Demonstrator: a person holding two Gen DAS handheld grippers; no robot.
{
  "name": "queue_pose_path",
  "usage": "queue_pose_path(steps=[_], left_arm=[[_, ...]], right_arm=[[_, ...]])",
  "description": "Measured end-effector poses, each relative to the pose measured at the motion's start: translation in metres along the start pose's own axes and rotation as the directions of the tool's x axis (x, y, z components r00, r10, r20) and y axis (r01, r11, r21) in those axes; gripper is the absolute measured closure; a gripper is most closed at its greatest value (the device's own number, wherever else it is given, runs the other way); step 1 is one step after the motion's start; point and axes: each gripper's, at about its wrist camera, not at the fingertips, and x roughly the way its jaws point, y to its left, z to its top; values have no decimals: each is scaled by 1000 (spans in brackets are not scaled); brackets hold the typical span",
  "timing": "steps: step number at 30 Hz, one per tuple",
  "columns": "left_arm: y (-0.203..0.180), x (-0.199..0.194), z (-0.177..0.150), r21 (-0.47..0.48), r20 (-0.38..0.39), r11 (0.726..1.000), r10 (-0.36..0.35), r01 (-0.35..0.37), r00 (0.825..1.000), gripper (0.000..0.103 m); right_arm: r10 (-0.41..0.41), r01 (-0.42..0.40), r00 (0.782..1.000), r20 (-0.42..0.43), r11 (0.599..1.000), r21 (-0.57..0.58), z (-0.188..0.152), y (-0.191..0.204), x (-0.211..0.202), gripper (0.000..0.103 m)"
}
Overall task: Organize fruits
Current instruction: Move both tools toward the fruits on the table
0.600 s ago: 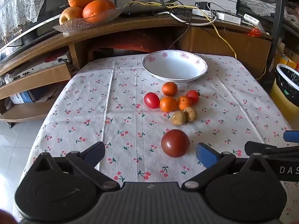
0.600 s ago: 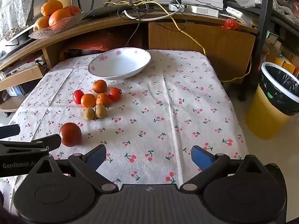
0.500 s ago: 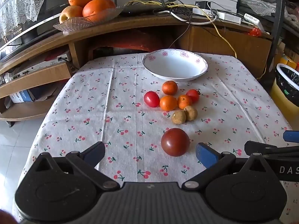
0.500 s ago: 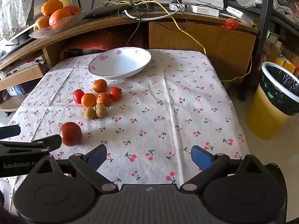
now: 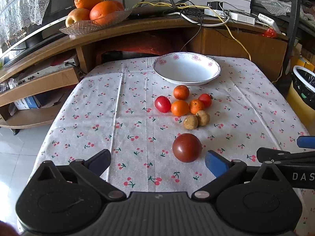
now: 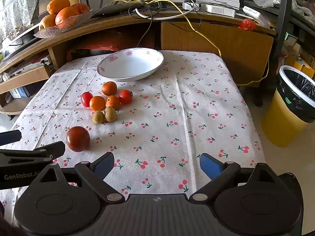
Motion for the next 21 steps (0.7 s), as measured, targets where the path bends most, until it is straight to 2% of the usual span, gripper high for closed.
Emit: queue_pose_path(steps=[9,16,21], left_arm=[[-5,-13,10,27,39,1000,12,-13,999,0],[2,-3,7,34,23,999,-17,16,1000,0],[0,3,5,41,12,999,-1,1,1000,0]], right_arm=[[16,-16,1000,-5,1000,15,8,-2,-8,18],[9,-9,1000,-16,1000,-4,8,4,-2,19],[27,-26,999,-32,1000,7,10,4,1,20]])
